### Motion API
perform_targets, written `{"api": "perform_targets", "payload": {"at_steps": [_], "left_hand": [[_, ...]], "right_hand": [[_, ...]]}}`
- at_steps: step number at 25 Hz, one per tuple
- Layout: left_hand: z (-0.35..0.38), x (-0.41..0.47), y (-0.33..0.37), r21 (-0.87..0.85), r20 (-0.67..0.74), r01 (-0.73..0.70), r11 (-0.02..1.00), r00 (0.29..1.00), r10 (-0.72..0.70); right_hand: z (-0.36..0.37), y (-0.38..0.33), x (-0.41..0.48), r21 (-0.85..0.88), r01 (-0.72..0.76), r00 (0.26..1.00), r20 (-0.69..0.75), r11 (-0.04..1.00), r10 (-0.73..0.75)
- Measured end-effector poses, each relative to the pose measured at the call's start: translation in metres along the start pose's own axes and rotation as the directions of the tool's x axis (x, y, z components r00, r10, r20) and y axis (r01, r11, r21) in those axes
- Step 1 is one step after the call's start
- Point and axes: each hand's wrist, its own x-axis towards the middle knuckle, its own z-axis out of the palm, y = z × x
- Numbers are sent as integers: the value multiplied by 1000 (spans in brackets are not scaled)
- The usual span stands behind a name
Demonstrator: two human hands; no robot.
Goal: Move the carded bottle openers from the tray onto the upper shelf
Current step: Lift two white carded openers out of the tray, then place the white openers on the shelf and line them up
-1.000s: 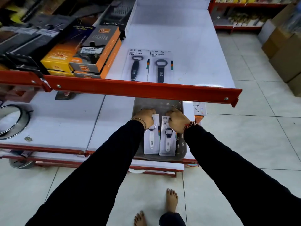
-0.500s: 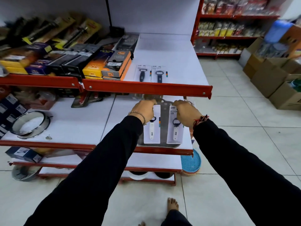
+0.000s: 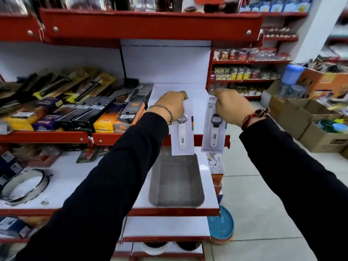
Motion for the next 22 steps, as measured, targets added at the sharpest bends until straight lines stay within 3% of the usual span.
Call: {"api": "perform_targets", "payload": {"at_steps": [5,8,10,18,22], "left_hand": [[-14,71,13,37,-4,21,999,1000,-21],[-2,108,17,35,115,67,997,991,-70],[14,125,14,18,161,86,996,983,-87],[79,150,1,9,271,122,992,955,-120],[104,145,-10,1,262,118,993,958,-114]], "right_hand": [[5,27,61,-4,-5,999,35,1000,5],[27,45,91,-77,-108,987,111,991,116],[44,54,102,-60,-90,977,191,994,100],[94,83,111,-9,-51,924,379,999,50],[109,89,103,30,-82,915,398,996,64]]}}
